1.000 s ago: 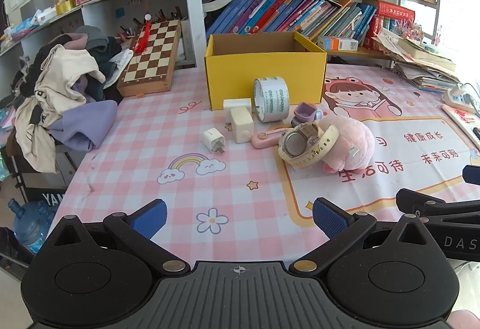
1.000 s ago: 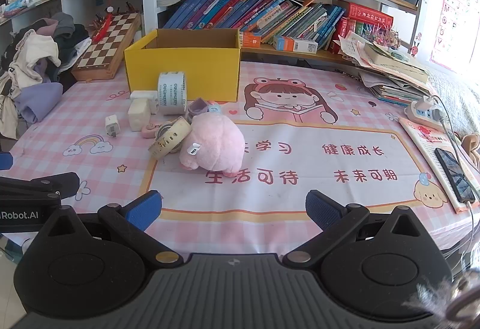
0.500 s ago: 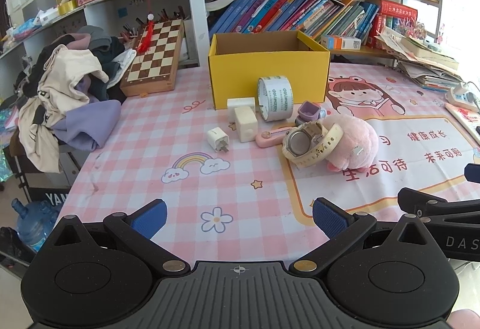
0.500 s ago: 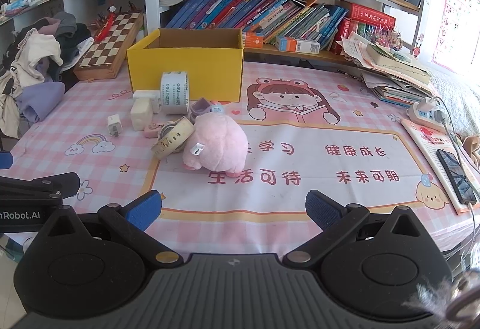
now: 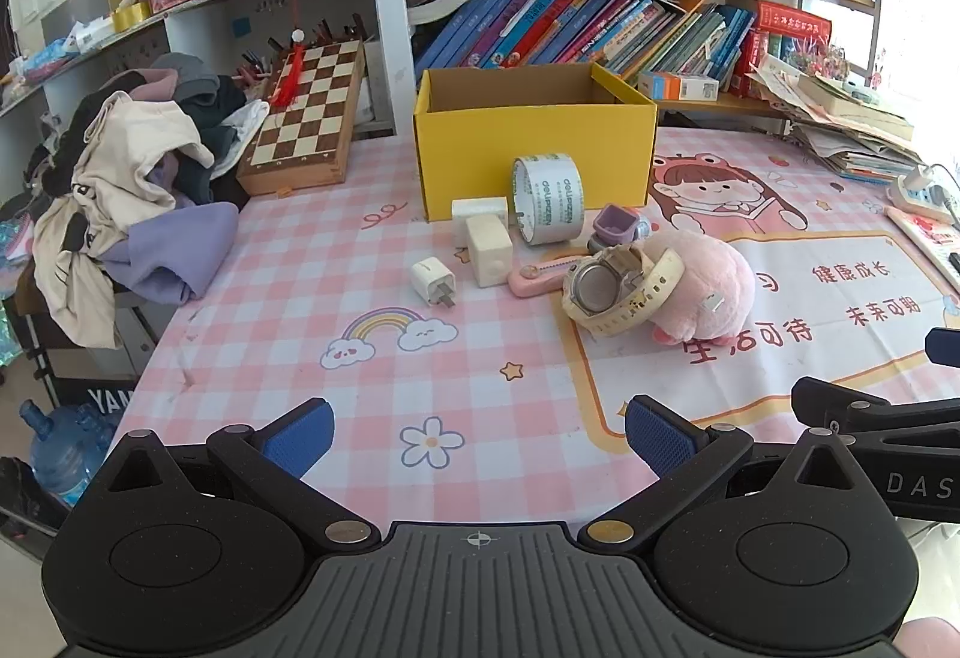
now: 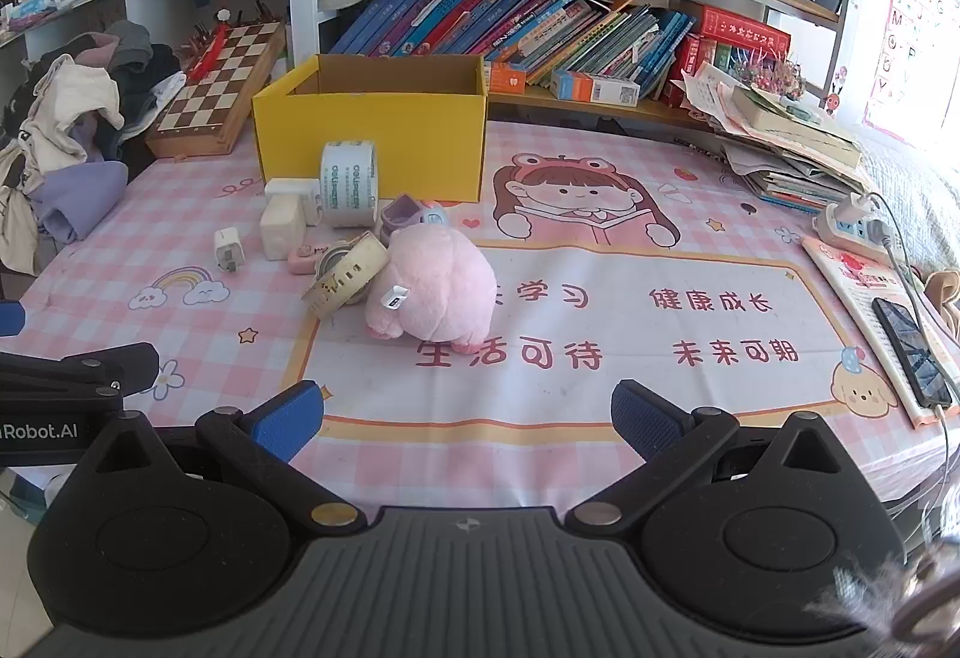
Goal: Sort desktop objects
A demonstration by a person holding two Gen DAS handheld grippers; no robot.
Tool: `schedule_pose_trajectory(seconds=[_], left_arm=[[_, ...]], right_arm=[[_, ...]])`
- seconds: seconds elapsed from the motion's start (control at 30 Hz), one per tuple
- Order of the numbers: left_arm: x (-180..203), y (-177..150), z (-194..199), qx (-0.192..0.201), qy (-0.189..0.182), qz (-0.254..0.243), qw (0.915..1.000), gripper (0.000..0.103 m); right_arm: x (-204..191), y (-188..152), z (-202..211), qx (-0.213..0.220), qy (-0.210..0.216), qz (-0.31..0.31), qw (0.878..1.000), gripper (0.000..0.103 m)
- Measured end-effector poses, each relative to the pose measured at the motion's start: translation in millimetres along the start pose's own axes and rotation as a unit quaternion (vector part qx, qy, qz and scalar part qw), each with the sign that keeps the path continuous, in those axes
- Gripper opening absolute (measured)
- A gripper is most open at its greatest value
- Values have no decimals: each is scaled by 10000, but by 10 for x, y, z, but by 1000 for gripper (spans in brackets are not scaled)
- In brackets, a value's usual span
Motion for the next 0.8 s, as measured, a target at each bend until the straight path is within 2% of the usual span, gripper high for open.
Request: schedule_pose_trajectory(seconds=[0.8], left_arm=[[-62, -6, -26, -42, -38, 121, 9999, 103]], right_arm=[[-48, 1, -18, -13, 44, 61, 10000, 103]])
Point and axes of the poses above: each gripper's, at about its wrist camera, not at the fingertips, and z roughly against the way its jaws point, x to its right, y to its top, the point moved 7 cm from there along -z, roughly the way its jaws point, and after that the axes turned 14 degrees about -z, right-handed, at the moved point
